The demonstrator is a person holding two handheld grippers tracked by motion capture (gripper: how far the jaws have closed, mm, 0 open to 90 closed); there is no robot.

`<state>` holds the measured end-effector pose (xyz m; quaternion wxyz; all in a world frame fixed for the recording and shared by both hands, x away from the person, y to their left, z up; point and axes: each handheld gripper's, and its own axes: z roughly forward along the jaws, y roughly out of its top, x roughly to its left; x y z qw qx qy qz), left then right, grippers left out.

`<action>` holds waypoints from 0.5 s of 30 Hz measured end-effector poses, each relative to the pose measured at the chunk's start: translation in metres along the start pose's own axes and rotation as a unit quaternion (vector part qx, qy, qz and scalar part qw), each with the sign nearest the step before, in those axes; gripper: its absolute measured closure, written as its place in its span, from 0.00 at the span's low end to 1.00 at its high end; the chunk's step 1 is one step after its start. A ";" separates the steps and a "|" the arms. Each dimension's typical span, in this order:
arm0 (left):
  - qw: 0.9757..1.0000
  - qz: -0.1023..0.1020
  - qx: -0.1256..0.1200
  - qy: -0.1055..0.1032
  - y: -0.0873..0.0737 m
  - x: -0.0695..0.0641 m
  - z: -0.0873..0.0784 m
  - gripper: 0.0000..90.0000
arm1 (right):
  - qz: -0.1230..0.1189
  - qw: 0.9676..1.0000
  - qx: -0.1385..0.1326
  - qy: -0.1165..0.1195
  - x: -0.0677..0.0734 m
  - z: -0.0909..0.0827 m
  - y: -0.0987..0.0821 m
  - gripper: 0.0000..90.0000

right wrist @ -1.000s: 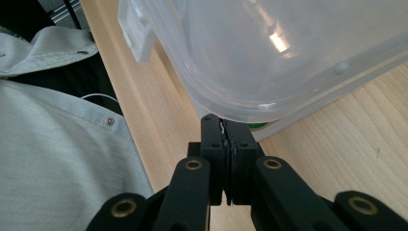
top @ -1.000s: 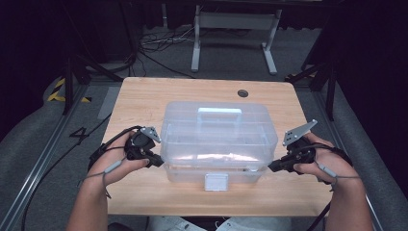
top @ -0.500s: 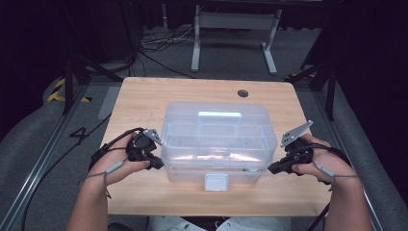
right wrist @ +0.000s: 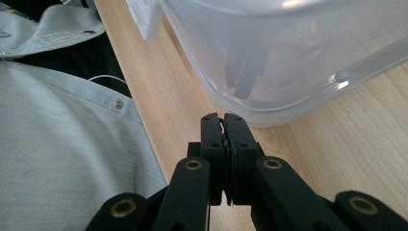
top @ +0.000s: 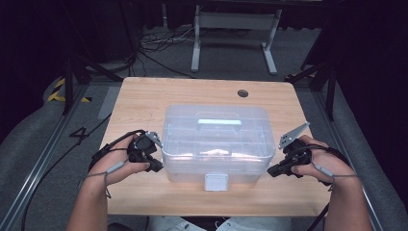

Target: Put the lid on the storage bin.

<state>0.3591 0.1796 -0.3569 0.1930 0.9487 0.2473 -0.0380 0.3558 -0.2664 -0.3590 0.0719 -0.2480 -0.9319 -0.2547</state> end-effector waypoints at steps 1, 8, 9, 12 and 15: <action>1.000 0.000 0.000 0.000 0.000 0.000 0.000 0.92 | -0.001 1.000 -0.001 0.001 -0.001 0.000 0.000 0.97; 1.000 -0.004 -0.005 -0.024 -0.004 0.002 0.004 0.89 | 0.006 1.000 0.006 0.001 -0.003 0.003 -0.002 0.95; 1.000 -0.003 -0.003 -0.030 -0.004 0.003 0.006 0.89 | 0.009 1.000 0.007 0.000 -0.004 0.004 -0.002 0.95; 0.999 -0.006 -0.002 -0.034 -0.005 0.004 0.008 0.89 | 0.013 1.000 0.012 0.002 -0.007 0.005 -0.003 0.94; 0.999 -0.010 -0.006 -0.036 -0.008 0.006 0.007 0.88 | 0.012 1.000 0.011 0.005 -0.008 0.005 -0.003 0.93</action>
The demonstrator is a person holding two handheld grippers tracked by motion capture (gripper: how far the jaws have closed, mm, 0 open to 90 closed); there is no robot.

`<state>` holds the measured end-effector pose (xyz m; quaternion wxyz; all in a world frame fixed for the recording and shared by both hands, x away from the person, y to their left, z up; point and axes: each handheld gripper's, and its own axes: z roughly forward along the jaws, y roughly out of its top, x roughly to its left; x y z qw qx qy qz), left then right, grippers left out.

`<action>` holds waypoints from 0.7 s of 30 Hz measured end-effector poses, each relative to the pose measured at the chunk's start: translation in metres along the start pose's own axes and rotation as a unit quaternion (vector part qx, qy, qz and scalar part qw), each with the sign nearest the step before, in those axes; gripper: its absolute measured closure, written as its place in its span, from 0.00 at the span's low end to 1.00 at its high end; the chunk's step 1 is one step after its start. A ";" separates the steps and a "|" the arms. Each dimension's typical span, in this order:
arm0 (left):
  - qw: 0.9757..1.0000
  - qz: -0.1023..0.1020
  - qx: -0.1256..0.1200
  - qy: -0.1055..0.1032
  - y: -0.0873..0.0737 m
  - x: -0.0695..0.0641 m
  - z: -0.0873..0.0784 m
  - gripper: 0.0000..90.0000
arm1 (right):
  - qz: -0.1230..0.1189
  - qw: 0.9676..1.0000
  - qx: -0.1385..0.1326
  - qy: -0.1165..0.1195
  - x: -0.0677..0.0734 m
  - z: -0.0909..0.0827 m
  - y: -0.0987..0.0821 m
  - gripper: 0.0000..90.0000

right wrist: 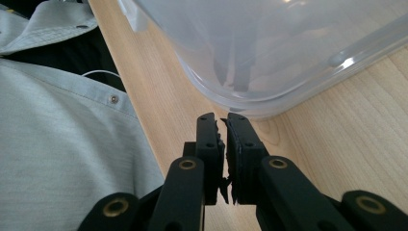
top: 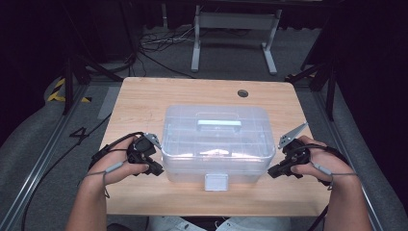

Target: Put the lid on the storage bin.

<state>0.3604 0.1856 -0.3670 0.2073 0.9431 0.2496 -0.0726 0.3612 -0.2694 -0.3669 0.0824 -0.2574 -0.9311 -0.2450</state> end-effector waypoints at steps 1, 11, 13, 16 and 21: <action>1.000 -0.001 -0.003 0.002 -0.001 0.000 -0.001 0.88 | -0.002 1.000 -0.003 0.002 0.000 -0.001 0.000 0.93; 0.997 -0.028 -0.061 0.030 -0.012 -0.001 -0.016 0.84 | -0.005 0.999 -0.046 -0.002 -0.004 -0.019 -0.007 0.89; 0.996 -0.035 -0.076 0.036 -0.017 -0.001 -0.021 0.84 | -0.005 0.998 -0.065 -0.005 -0.006 -0.027 -0.008 0.86; 0.994 -0.044 -0.086 0.041 -0.022 -0.002 -0.022 0.84 | -0.003 0.995 -0.095 -0.015 -0.009 -0.038 -0.009 0.84; 0.989 -0.072 -0.115 0.062 -0.034 -0.002 -0.027 0.84 | 0.009 0.990 -0.137 -0.039 -0.018 -0.049 -0.007 0.81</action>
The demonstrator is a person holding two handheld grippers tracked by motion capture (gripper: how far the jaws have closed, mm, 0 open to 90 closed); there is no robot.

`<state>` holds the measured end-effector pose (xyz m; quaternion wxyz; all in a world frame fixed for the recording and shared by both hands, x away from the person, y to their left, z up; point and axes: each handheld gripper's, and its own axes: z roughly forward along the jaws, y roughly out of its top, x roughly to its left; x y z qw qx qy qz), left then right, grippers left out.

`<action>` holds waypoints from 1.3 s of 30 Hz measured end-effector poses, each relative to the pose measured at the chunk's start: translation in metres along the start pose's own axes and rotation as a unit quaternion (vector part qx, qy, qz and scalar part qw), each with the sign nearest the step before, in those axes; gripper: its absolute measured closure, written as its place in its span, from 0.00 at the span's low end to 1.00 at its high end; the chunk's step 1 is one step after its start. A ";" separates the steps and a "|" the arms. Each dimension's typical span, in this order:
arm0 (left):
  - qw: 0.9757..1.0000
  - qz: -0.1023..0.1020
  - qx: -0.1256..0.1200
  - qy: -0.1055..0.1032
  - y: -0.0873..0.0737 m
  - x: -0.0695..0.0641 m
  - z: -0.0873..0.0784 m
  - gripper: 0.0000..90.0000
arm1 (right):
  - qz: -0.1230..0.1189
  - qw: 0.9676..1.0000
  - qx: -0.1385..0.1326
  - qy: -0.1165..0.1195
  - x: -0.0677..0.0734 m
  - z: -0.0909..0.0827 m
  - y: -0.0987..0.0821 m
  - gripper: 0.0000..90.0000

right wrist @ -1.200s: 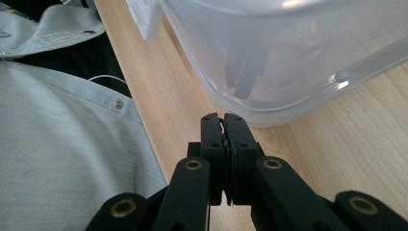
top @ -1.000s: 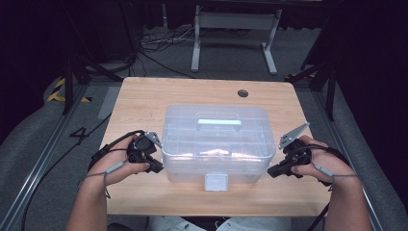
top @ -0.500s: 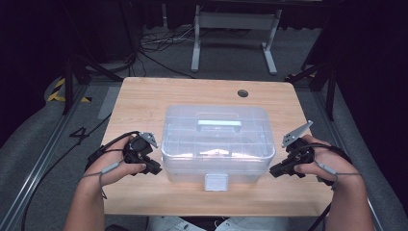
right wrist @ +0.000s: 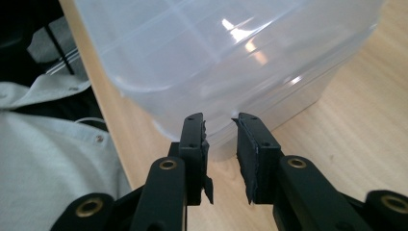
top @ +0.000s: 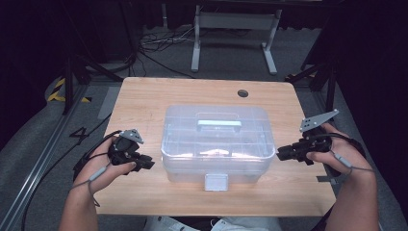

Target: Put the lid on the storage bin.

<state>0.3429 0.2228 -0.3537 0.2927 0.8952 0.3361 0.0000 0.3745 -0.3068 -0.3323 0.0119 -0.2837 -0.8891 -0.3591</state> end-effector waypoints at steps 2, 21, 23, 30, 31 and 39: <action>1.000 -0.007 -0.007 0.003 -0.002 0.000 -0.001 0.84 | 0.000 1.000 -0.004 -0.002 -0.001 0.000 0.001 0.80; 0.987 -0.090 -0.097 0.087 0.003 0.047 0.014 0.82 | 0.056 0.981 -0.116 -0.142 -0.046 0.004 -0.008 0.59; 0.986 -0.095 -0.102 0.097 0.005 0.051 0.019 0.80 | 0.069 0.980 -0.114 -0.149 -0.052 0.009 -0.013 0.58; 0.980 -0.097 -0.112 0.134 0.004 0.065 0.032 0.69 | 0.077 0.970 -0.135 -0.186 -0.073 0.022 -0.022 0.52; 0.980 -0.096 -0.109 0.137 0.003 0.067 0.035 0.68 | 0.078 0.969 -0.134 -0.192 -0.075 0.024 -0.023 0.52; 0.980 -0.096 -0.119 0.130 -0.001 0.079 0.049 0.56 | 0.087 0.962 -0.134 -0.220 -0.102 0.044 -0.040 0.45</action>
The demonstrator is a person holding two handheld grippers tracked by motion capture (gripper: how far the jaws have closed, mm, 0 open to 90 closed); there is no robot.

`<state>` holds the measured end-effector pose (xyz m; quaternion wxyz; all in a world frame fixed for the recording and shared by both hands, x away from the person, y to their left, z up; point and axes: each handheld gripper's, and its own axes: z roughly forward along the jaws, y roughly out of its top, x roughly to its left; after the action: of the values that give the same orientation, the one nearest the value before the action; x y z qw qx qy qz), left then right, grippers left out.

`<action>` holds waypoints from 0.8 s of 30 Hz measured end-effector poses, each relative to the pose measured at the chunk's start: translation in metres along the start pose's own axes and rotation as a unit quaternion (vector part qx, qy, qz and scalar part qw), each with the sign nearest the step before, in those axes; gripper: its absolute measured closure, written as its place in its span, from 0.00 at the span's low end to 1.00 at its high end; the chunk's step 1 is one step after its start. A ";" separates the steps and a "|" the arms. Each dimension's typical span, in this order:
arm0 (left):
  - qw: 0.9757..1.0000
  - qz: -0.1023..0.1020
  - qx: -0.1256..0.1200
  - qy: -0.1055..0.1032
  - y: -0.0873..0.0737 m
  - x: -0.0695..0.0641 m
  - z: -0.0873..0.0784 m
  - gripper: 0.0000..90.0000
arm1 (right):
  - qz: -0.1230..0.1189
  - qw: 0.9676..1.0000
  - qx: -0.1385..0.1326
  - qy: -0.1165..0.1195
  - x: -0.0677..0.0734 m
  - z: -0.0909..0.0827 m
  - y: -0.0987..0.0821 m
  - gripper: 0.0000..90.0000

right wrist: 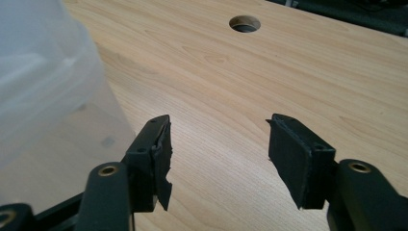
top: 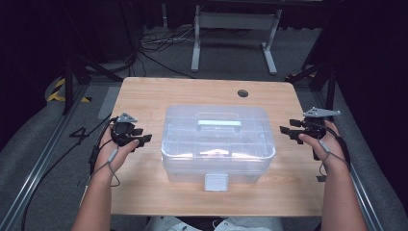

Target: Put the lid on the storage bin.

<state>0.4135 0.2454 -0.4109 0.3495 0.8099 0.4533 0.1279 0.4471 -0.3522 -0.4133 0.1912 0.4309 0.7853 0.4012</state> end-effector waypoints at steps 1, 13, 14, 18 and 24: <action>1.000 0.000 0.000 0.000 0.000 0.000 0.000 0.55 | 0.000 1.000 0.000 0.000 0.000 0.000 0.000 0.45; 1.000 0.013 0.016 -0.007 -0.009 0.011 0.019 0.45 | 0.009 1.000 0.021 0.005 -0.008 0.026 -0.021 0.43; 1.000 0.012 0.020 -0.007 -0.010 0.011 0.020 0.45 | 0.009 1.000 0.021 0.005 -0.008 0.026 -0.021 0.43; 1.000 0.008 0.025 -0.008 -0.012 0.013 0.023 0.45 | 0.012 1.000 0.029 0.000 -0.010 0.034 -0.027 0.42; 0.999 0.016 0.034 -0.011 -0.017 0.016 0.028 0.45 | 0.004 0.999 0.050 0.000 -0.009 0.050 -0.035 0.42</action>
<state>0.4261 0.2519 -0.4444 0.3245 0.8299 0.4406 0.1087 0.4656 -0.3469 -0.4714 0.1684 0.4429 0.8027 0.3622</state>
